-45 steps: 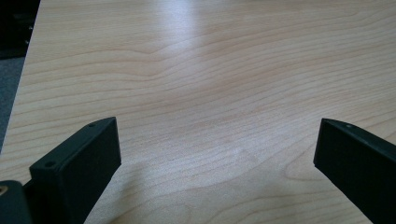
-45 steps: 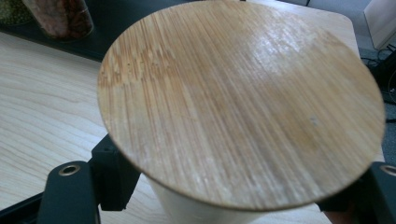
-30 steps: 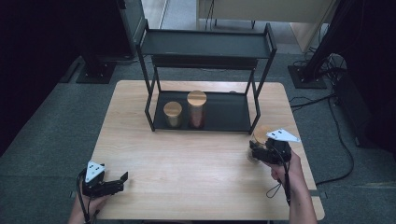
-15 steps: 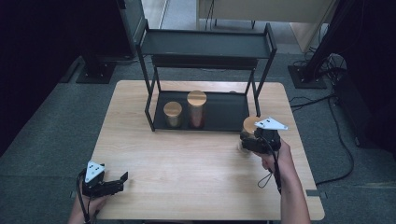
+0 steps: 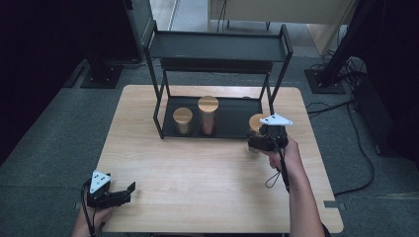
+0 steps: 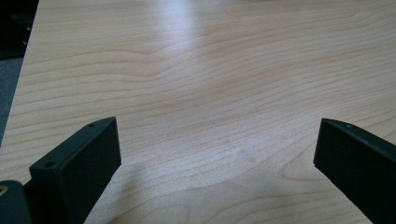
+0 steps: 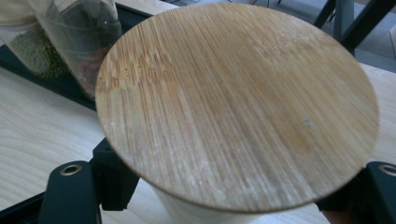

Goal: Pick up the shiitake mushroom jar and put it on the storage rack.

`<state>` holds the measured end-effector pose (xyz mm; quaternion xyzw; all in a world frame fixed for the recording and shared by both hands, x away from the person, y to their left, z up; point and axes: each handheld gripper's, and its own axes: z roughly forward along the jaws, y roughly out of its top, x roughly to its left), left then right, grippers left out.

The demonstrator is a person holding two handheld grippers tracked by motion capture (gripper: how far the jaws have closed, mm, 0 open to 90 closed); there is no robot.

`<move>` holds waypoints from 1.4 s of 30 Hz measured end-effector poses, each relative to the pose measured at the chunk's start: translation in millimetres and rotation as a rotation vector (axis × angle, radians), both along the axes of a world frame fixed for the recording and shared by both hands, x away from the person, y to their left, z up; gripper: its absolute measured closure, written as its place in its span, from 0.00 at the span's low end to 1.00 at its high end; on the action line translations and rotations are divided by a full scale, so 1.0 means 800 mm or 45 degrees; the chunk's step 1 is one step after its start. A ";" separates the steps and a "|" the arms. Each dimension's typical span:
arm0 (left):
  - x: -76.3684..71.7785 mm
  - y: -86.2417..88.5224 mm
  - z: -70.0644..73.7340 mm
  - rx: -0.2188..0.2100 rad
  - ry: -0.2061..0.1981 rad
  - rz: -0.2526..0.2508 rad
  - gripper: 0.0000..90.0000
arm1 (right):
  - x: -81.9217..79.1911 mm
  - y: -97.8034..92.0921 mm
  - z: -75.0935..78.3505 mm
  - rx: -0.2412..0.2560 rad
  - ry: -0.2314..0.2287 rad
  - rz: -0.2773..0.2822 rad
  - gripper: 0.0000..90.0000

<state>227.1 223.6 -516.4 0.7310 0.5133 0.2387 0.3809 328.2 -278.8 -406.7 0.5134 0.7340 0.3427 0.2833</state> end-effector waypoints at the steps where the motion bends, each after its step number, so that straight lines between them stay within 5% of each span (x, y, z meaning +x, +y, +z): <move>1: 0.000 0.000 0.000 -0.001 0.000 0.000 0.01 | 0.002 0.001 0.001 -0.001 0.000 0.003 0.28; 19: 0.000 0.000 0.000 -0.006 -0.004 0.004 0.01 | 0.055 0.032 0.010 -0.003 -0.017 -0.031 0.28; 29: -0.001 0.001 0.000 -0.003 -0.007 0.004 0.01 | 0.088 0.049 -0.007 -0.017 0.004 -0.043 0.28; 42: -0.001 0.000 0.000 -0.002 -0.007 0.001 0.01 | 0.102 0.055 -0.023 -0.001 -0.004 -0.066 0.28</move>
